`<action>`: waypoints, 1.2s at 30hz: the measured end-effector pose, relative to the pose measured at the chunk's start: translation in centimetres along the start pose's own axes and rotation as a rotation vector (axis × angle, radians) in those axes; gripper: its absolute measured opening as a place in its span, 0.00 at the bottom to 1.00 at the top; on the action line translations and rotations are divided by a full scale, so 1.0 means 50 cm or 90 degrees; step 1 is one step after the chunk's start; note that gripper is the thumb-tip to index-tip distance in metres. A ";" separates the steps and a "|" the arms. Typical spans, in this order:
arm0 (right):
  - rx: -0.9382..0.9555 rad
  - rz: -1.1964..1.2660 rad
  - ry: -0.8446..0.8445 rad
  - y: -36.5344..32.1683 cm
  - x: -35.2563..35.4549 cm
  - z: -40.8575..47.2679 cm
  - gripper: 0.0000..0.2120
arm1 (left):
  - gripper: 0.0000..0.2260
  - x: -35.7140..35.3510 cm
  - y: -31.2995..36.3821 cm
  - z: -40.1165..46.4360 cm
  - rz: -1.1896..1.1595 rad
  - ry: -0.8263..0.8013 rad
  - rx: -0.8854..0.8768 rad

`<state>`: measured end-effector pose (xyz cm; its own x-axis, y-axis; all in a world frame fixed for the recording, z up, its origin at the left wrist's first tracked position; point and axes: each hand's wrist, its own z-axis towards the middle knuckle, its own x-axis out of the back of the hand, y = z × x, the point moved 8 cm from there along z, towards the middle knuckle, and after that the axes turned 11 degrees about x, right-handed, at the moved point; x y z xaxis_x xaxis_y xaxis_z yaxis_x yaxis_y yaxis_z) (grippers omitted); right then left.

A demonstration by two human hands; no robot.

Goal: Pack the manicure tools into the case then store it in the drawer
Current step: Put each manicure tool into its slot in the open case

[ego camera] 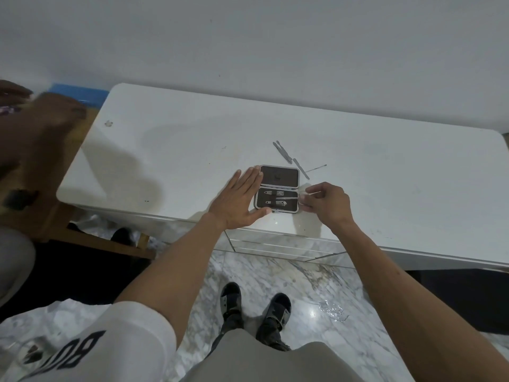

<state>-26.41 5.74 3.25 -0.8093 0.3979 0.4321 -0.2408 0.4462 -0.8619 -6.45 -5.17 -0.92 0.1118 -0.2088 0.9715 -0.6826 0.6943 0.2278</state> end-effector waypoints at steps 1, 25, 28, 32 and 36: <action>0.002 -0.006 -0.001 -0.002 -0.001 -0.001 0.13 | 0.44 -0.001 -0.001 0.000 0.000 -0.007 0.001; 0.179 -0.419 -0.073 -0.056 -0.073 -0.002 0.10 | 0.43 0.002 0.002 -0.002 -0.003 0.005 0.000; 0.189 -0.417 -0.074 -0.056 -0.074 -0.001 0.10 | 0.44 0.002 0.002 -0.001 -0.007 0.001 0.002; 0.196 -0.413 -0.078 -0.057 -0.076 0.000 0.10 | 0.44 0.002 0.001 -0.002 -0.002 0.004 0.003; 0.200 -0.404 -0.087 -0.059 -0.078 0.002 0.09 | 0.43 0.006 0.004 -0.003 -0.014 0.030 -0.006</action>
<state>-22.60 2.77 4.07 -0.5172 0.0247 0.8555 -0.8130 0.2982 -0.5001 -6.43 -4.99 -0.58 0.1607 -0.1912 0.9683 -0.6724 0.6970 0.2493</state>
